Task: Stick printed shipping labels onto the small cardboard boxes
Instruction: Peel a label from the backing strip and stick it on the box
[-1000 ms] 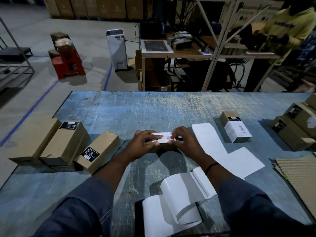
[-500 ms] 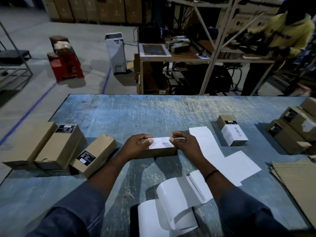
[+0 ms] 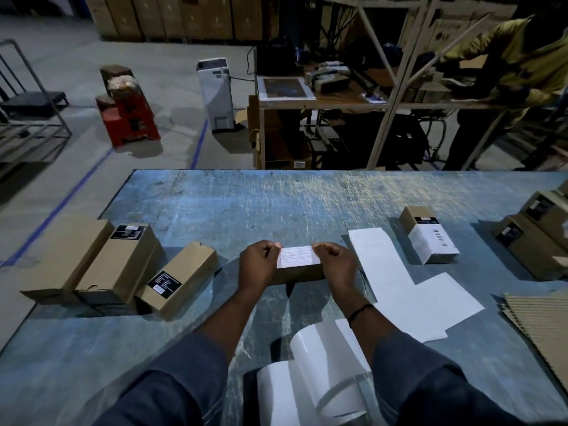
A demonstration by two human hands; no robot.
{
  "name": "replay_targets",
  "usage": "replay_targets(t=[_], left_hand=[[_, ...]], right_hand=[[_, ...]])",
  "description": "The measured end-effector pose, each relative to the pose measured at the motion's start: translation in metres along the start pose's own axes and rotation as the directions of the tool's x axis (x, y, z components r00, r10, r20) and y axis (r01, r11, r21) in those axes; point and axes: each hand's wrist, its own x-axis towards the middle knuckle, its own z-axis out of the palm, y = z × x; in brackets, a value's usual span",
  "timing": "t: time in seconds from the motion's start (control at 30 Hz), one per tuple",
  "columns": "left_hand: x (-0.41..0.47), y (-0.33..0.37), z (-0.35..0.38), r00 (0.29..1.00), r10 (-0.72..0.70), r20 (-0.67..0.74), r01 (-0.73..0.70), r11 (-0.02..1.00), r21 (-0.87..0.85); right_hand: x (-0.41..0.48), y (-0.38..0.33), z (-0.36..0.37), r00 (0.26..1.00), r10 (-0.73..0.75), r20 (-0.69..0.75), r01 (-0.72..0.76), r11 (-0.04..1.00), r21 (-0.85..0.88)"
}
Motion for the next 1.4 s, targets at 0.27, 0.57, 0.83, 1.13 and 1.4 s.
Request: replay_targets(t=[0.27, 0.57, 0.83, 1.13, 1.4], left_hand=[[0.002, -0.006, 0.005, 1.0, -0.002, 0.02, 0.001, 0.999, 0.043], [0.003, -0.023, -0.031, 0.904, 0.204, 0.377, -0.209, 0.977, -0.029], [0.006, -0.02, -0.049, 0.807, 0.225, 0.546, -0.232, 0.971, -0.057], [0.007, -0.017, -0.054, 0.752, 0.322, 0.575, -0.404, 0.914, 0.017], [-0.024, -0.028, -0.058, 0.696, 0.407, 0.592, -0.466, 0.883, -0.059]], right_hand=[[-0.006, 0.005, -0.031, 0.95, -0.12, 0.29, 0.15, 0.985, -0.083], [-0.004, 0.015, -0.034, 0.92, -0.176, 0.351, 0.246, 0.955, -0.164], [-0.001, 0.014, -0.045, 0.869, -0.183, 0.46, 0.298, 0.935, -0.192], [0.0, 0.006, -0.054, 0.846, -0.153, 0.51, 0.279, 0.943, -0.181], [-0.025, 0.007, -0.077, 0.731, -0.099, 0.675, 0.364, 0.893, -0.263]])
